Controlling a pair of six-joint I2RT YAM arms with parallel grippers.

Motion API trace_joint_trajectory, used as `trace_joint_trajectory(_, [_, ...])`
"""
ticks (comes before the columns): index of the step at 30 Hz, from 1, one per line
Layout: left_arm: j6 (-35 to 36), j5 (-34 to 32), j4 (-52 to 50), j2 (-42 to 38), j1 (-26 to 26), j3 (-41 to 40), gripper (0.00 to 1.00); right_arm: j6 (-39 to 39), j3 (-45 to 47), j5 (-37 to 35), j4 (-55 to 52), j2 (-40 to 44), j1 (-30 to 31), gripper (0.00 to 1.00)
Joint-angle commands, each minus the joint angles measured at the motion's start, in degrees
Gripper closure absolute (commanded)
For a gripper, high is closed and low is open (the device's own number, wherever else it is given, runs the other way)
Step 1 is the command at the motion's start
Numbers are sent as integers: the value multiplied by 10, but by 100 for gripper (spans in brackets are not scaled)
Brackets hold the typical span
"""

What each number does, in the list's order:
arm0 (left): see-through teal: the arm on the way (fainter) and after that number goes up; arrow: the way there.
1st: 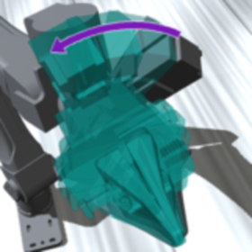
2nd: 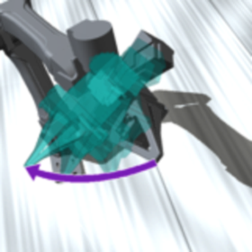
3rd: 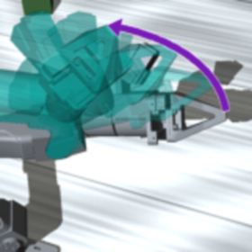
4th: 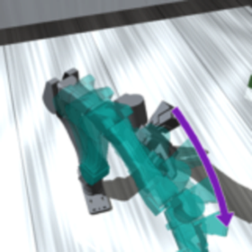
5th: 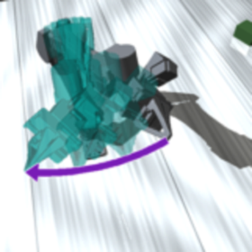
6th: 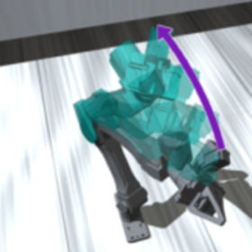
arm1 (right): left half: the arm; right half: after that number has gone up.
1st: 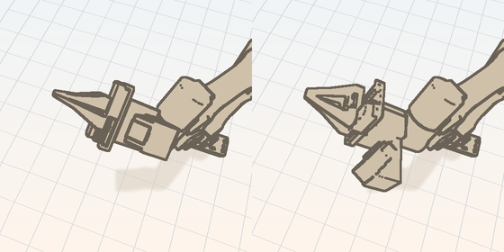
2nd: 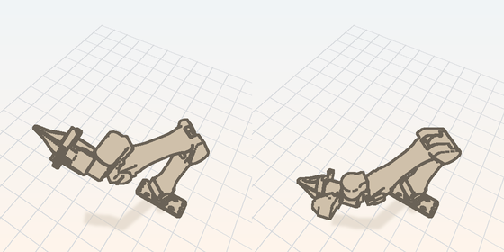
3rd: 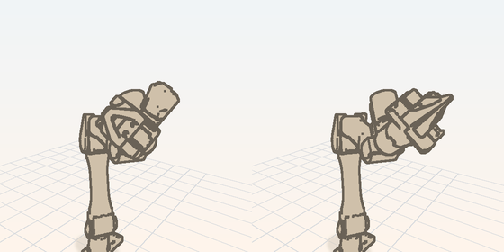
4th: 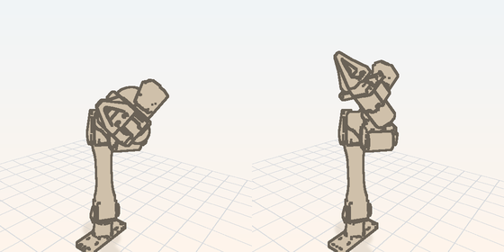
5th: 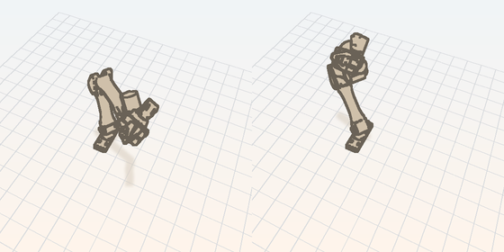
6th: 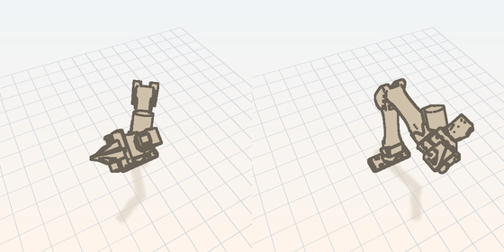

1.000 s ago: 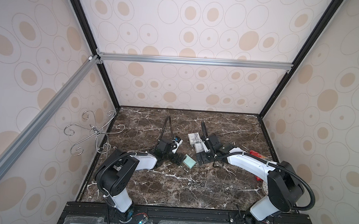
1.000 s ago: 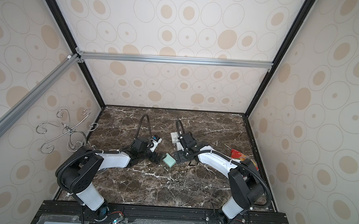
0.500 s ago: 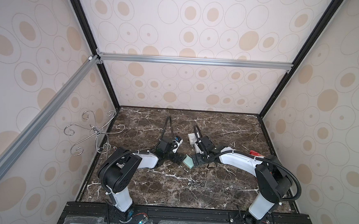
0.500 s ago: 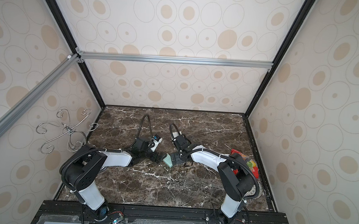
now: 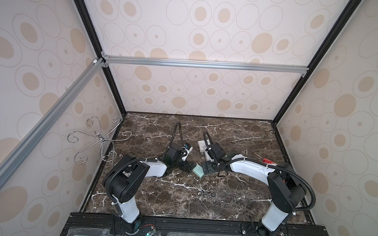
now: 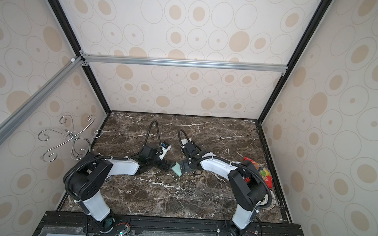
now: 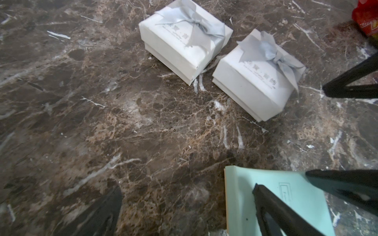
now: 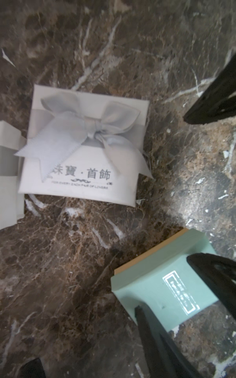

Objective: Take the rings out of the lift-off lid box
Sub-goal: Close the lid on the jewelry box, then reset both arms

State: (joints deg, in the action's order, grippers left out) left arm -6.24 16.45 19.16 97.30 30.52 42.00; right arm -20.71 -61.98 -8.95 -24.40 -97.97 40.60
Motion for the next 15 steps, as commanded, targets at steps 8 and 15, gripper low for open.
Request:
trace_joint_trajectory(8, [63,-160,38,-224,-7,3,0,137,136,-90,139,311,-54,0])
trace_joint_trajectory(15, [37,-353,301,-350,-36,-277,0,175,362,-96,340,488,-220,0])
